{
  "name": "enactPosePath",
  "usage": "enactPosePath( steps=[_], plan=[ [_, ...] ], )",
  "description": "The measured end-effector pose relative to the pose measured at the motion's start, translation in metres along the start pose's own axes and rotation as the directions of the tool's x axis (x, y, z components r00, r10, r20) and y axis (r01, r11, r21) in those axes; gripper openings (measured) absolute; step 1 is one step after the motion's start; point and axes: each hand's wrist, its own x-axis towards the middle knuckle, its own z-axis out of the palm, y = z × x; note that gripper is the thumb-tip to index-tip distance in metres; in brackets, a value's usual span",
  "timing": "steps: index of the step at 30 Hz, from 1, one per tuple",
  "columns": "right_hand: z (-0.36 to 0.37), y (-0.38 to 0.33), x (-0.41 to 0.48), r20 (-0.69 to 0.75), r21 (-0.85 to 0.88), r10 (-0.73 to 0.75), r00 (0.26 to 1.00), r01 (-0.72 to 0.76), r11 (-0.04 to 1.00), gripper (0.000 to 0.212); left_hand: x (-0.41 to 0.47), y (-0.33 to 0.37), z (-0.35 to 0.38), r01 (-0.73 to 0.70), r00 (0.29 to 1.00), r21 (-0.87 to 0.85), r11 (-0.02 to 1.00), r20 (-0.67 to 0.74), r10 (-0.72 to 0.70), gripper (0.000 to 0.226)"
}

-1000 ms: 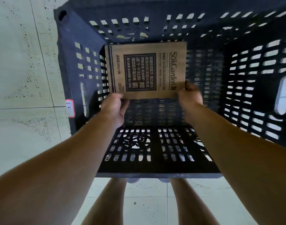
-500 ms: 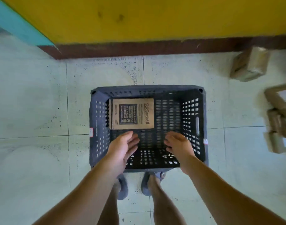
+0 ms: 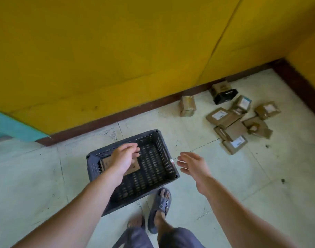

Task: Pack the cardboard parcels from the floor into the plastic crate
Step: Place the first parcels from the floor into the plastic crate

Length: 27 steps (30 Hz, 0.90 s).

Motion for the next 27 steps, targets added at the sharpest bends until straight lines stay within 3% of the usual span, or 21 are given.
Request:
enactPosePath(
  steps=[7,13,20,27],
  plan=[
    [-0.118,-0.014,-0.047,-0.145,0.157,-0.069,0.987,0.092,0.983,0.023,-0.063,0.044,0.106,-0.028,0.972,0.114,0.993,0.237,0.000,0.023],
    [-0.253,-0.017,-0.023,-0.241,0.322,-0.086,0.967,0.163,0.933,0.023,-0.070,0.082,0.251,-0.126,0.933,0.185,0.975,0.355,0.053,0.024],
    [-0.429,-0.009,0.044,-0.245,0.390,0.011,0.970,0.088,0.917,0.022,-0.075,0.102,0.432,-0.060,0.929,0.209,0.976,0.369,-0.022,0.026],
    [-0.512,-0.041,0.118,-0.153,0.387,0.066,0.986,-0.001,0.922,0.016,-0.060,0.121,0.535,0.037,0.949,0.215,0.976,0.297,-0.102,0.024]
  ],
)
